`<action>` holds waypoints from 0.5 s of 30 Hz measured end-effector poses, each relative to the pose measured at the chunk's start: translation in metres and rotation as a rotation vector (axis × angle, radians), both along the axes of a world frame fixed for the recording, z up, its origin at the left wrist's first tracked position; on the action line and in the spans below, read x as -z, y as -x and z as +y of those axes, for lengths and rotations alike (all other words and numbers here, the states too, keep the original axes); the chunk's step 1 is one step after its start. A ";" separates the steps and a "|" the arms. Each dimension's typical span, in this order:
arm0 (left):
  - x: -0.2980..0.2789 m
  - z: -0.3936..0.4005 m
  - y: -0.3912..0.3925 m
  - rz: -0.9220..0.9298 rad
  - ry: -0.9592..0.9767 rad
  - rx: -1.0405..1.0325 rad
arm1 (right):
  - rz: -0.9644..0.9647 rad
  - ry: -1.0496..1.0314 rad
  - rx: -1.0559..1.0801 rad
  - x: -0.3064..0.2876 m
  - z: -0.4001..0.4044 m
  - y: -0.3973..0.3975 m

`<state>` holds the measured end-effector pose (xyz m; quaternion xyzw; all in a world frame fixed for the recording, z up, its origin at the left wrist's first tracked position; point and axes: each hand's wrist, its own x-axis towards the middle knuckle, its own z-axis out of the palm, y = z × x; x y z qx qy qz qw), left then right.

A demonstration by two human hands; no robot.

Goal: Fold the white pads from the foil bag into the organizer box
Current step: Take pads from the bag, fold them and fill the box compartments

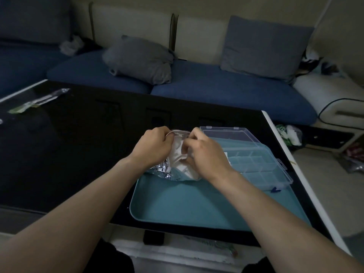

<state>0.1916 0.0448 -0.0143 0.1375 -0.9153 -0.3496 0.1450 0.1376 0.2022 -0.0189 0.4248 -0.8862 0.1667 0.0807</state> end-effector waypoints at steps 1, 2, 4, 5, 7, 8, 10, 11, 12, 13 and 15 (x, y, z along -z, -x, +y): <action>0.000 0.001 0.000 0.003 0.005 0.003 | 0.016 0.012 0.006 -0.001 0.001 0.001; -0.001 0.001 -0.001 0.002 0.008 0.006 | 0.015 0.000 0.001 0.000 0.002 0.003; -0.002 0.002 -0.001 0.001 0.014 0.016 | -0.020 -0.062 -0.034 0.001 0.004 0.005; -0.002 0.002 -0.002 0.001 0.017 0.019 | -0.036 -0.087 -0.055 0.003 0.005 0.006; -0.002 0.003 -0.001 -0.012 0.028 0.024 | -0.070 -0.108 -0.078 0.006 0.005 0.007; -0.002 0.003 0.000 -0.021 0.034 0.026 | -0.084 -0.113 -0.075 0.006 0.005 0.007; -0.001 0.006 0.001 -0.036 0.048 0.031 | -0.086 -0.109 -0.079 0.006 0.003 0.008; -0.001 0.007 0.002 -0.041 0.065 0.034 | -0.065 -0.093 -0.079 0.006 0.003 0.009; 0.000 0.009 0.003 -0.044 0.084 0.034 | -0.038 -0.077 -0.070 0.005 0.003 0.010; 0.001 0.010 0.004 -0.042 0.102 0.034 | -0.011 -0.055 -0.053 0.004 0.004 0.011; 0.003 0.011 0.005 -0.029 0.136 0.038 | 0.034 0.012 -0.019 0.003 0.008 0.012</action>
